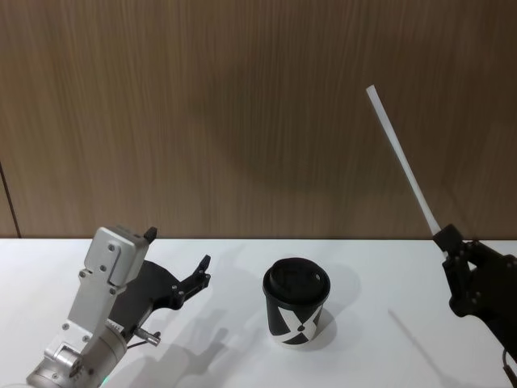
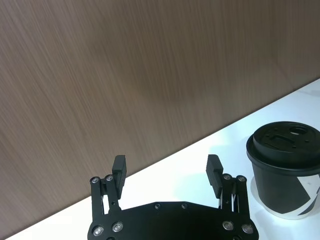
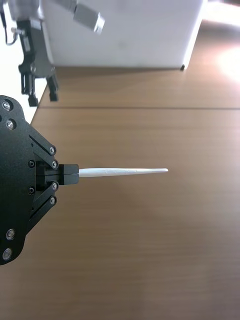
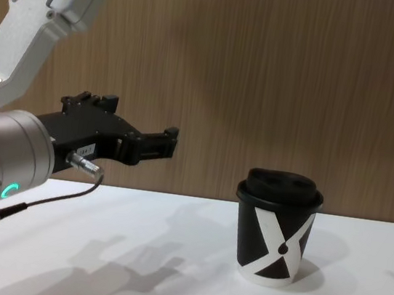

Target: Pick up the straw with one hand, pass it to the other hand, and insert it into the cup.

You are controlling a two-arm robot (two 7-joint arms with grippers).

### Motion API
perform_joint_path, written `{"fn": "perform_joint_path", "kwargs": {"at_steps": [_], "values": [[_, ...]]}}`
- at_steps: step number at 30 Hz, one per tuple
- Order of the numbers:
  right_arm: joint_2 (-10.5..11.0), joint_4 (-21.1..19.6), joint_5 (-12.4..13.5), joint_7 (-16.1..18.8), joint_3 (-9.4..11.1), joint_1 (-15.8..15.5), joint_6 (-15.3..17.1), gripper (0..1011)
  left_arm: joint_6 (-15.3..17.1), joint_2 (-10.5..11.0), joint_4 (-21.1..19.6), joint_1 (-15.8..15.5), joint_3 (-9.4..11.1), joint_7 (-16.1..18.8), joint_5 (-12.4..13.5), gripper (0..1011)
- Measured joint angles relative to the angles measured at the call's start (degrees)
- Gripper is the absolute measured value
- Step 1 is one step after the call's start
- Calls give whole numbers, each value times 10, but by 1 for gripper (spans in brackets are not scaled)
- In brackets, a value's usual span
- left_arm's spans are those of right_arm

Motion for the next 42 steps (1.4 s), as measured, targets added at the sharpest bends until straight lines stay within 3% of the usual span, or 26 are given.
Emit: {"fn": "perform_joint_path", "kwargs": {"at_steps": [8, 18, 28, 42], "values": [[9, -4, 39, 37, -6, -1, 5, 0, 0, 0, 0, 0, 0, 0, 0, 1003], [14, -6, 60, 56, -10, -1, 9, 0, 3, -1, -1, -3, -2, -15, -10, 1002], [17, -7, 71, 67, -12, -1, 11, 0, 16, -1, -5, -16, -5, -71, -49, 1003], [18, -8, 76, 72, -13, -1, 12, 0, 45, -6, -2, -52, 0, -176, -116, 1003]]}}
